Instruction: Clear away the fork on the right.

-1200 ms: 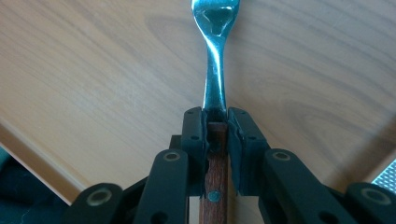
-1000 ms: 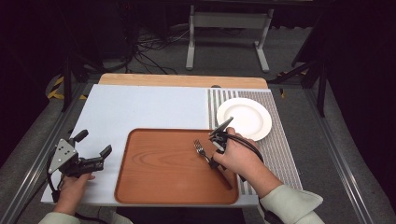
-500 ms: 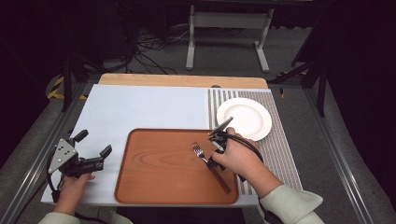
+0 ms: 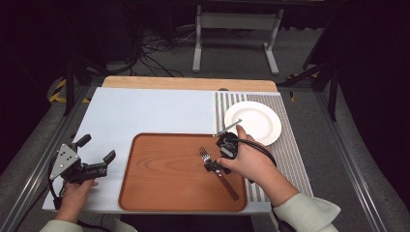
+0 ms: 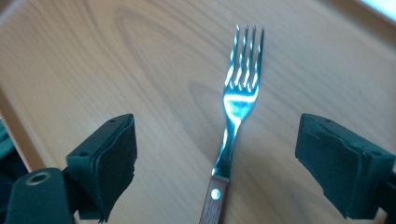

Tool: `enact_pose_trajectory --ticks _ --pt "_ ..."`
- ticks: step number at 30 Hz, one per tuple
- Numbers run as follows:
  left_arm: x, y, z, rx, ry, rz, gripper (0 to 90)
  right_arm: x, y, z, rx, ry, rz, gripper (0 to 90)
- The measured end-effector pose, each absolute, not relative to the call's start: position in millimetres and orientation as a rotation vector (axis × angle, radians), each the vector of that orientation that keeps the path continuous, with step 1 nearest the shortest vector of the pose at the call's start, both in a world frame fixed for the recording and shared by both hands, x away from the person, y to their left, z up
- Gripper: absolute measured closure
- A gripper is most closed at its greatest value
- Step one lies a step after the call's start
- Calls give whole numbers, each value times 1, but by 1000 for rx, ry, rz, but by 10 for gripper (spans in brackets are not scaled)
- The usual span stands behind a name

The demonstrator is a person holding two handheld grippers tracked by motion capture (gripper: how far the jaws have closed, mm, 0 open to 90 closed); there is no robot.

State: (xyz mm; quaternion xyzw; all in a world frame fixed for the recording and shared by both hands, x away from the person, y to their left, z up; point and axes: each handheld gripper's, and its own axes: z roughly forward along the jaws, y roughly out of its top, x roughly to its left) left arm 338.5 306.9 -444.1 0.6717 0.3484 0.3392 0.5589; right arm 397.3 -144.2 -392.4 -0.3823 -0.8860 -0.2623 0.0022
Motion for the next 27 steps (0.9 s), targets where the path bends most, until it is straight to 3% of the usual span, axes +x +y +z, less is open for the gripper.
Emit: enact_pose_trajectory --ticks 6,12,14,22,27 --pt "339 307 -444 1585 820 800 3 400 -144 -389 -1041 -2830 -986 224" --pt "339 307 -444 1585 821 801 3 398 -140 -388 -805 -2888 -1163 521" --pt "338 307 -444 1585 822 799 3 397 -138 -389 -793 -2895 -1170 551" --pt "339 307 -444 1587 818 800 3 405 -131 -402 -660 -2965 -1173 885" --pt "340 307 -445 1589 818 798 3 408 -125 -413 -652 -2996 -1136 900"
